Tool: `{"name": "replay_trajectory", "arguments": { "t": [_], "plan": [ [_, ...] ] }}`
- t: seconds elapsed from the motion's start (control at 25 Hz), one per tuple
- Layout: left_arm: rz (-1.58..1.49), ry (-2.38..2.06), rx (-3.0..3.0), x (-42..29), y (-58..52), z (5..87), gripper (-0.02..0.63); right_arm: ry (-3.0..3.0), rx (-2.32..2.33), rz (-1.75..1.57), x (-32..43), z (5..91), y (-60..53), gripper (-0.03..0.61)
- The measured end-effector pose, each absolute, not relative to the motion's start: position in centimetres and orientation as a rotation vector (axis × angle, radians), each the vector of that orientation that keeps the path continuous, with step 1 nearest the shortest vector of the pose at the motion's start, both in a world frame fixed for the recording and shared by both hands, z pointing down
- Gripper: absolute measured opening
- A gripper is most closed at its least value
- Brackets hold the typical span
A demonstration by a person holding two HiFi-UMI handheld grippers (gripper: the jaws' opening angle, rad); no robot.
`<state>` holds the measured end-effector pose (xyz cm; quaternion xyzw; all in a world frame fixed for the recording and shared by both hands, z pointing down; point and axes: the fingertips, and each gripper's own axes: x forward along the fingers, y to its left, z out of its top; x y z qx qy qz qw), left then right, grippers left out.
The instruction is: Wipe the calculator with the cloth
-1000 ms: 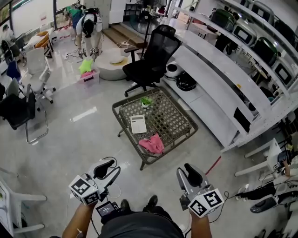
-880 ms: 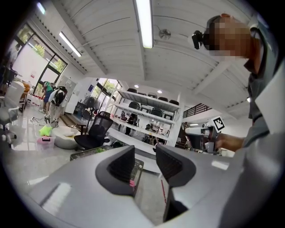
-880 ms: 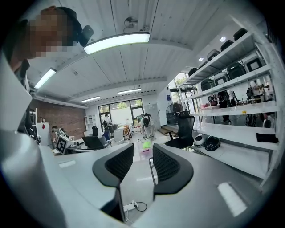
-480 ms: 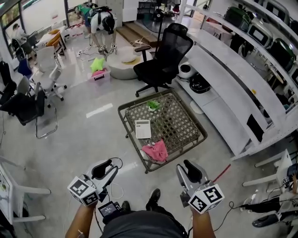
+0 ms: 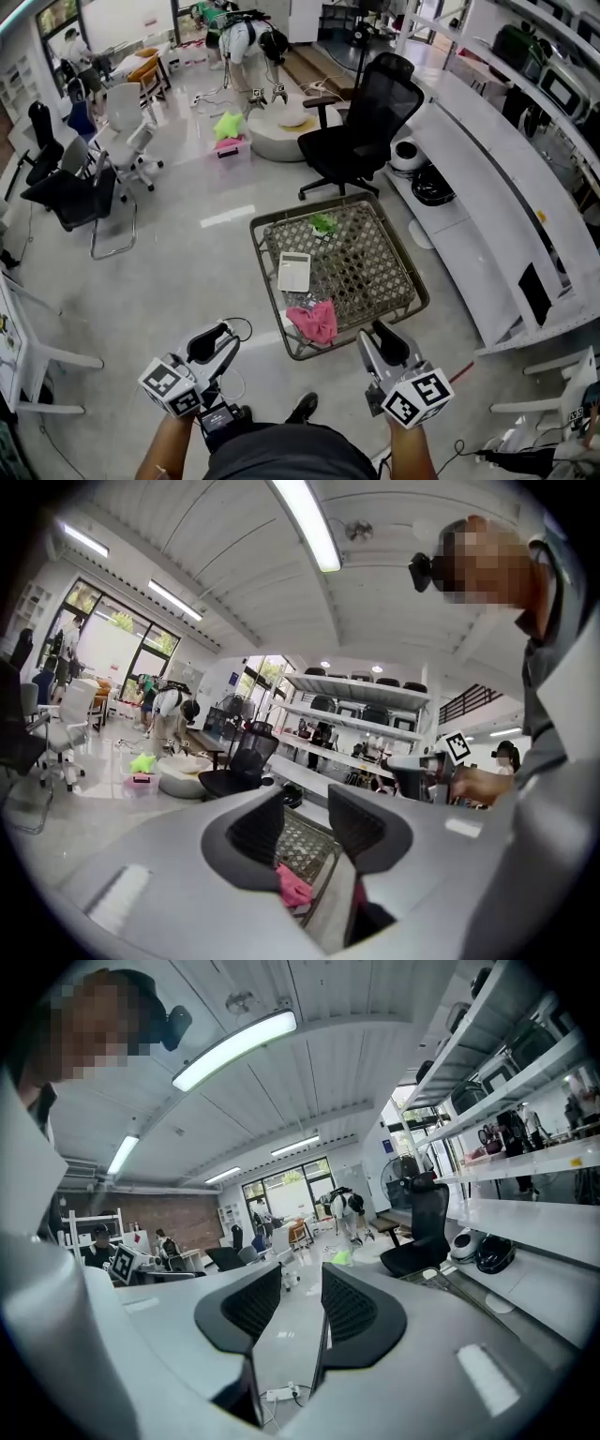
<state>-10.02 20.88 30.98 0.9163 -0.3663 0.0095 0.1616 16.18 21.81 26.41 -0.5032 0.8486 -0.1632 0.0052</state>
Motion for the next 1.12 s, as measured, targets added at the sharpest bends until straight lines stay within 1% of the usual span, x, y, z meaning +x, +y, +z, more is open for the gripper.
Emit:
{"name": "replay_trajectory", "arguments": {
  "t": [0.44,0.92,1.12],
  "plan": [
    [0.047,-1.110,2.594,-4.5,18.7,30.6,0.195,2.689,-1.480,-0.562,21.0,28.7,18.0,0.123],
    [0.042,-0.984,2.629,-3.7,12.8,31.4,0.195,2.652,-1.590,-0.603,21.2,30.0,16.3,0.124],
    [0.020,-0.835,2.694,-2.3,7.7,30.9,0.195,2.574,-1.726,-0.603,21.0,29.2,14.9,0.124]
  ]
}}
